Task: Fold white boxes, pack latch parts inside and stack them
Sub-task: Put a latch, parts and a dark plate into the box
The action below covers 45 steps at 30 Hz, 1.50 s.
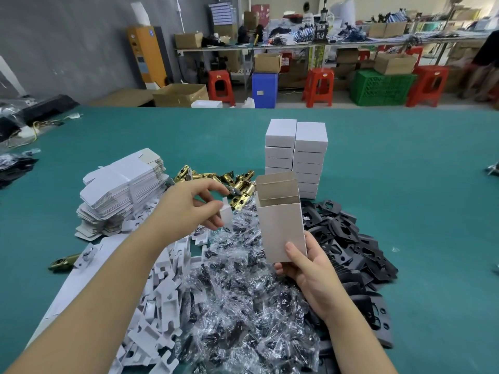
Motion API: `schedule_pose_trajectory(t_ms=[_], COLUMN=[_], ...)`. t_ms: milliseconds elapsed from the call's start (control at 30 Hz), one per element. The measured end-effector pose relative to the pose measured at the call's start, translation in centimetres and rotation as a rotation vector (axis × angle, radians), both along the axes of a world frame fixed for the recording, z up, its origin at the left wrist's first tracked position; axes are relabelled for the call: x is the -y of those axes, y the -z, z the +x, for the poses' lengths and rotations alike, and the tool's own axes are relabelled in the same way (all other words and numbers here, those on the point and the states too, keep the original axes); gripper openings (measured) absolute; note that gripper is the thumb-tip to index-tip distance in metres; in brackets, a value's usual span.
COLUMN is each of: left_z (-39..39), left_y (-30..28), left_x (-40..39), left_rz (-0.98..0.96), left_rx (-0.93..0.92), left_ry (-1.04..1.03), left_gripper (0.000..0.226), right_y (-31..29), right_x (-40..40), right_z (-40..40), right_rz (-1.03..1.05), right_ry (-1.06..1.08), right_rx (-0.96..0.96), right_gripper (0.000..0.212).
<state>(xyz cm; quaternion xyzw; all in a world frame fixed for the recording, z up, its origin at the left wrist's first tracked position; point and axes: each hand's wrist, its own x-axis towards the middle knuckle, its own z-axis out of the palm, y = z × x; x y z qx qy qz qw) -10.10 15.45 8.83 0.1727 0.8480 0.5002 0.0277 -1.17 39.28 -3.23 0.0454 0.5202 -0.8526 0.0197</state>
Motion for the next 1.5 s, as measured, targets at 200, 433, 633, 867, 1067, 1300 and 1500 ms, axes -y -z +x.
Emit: schedule_pose_trajectory(t_ms=[200, 433, 633, 867, 1067, 1300, 1500], left_z=[0.2, 0.1, 0.0, 0.9, 1.1, 0.9, 0.7], left_y=[0.6, 1.5, 1.1, -2.6, -4.5, -5.2, -4.3], left_x=[-0.5, -0.7, -0.8, -1.7, -6.0, -9.0, -10.8], left_rz=[-0.111, -0.342, -0.514, 0.034, -0.231, -0.646, -0.652], left_rx=[0.055, 0.012, -0.244, -0.438, -0.541, -0.384, -0.286], left_ry=[0.051, 0.063, 0.001, -0.113, 0.006, 0.096, 0.159], left_gripper=[0.020, 0.022, 0.010, 0.018, 0.005, 0.016, 0.016], right_y=[0.1, 0.3, 0.4, 0.4, 0.2, 0.1, 0.2], right_x=[0.0, -0.1, -0.1, -0.1, -0.1, 0.0, 0.0], right_z=[0.0, -0.2, -0.2, -0.1, 0.0, 0.1, 0.0], right_rz=[-0.023, -0.035, -0.042, 0.025, 0.033, 0.032, 0.024], right_ry=[0.004, 0.019, 0.014, -0.013, -0.024, -0.038, -0.035], right_rx=[0.004, 0.012, 0.009, -0.011, -0.020, -0.045, -0.048], right_gripper=[0.053, 0.053, 0.057, 0.054, 0.052, 0.049, 0.053])
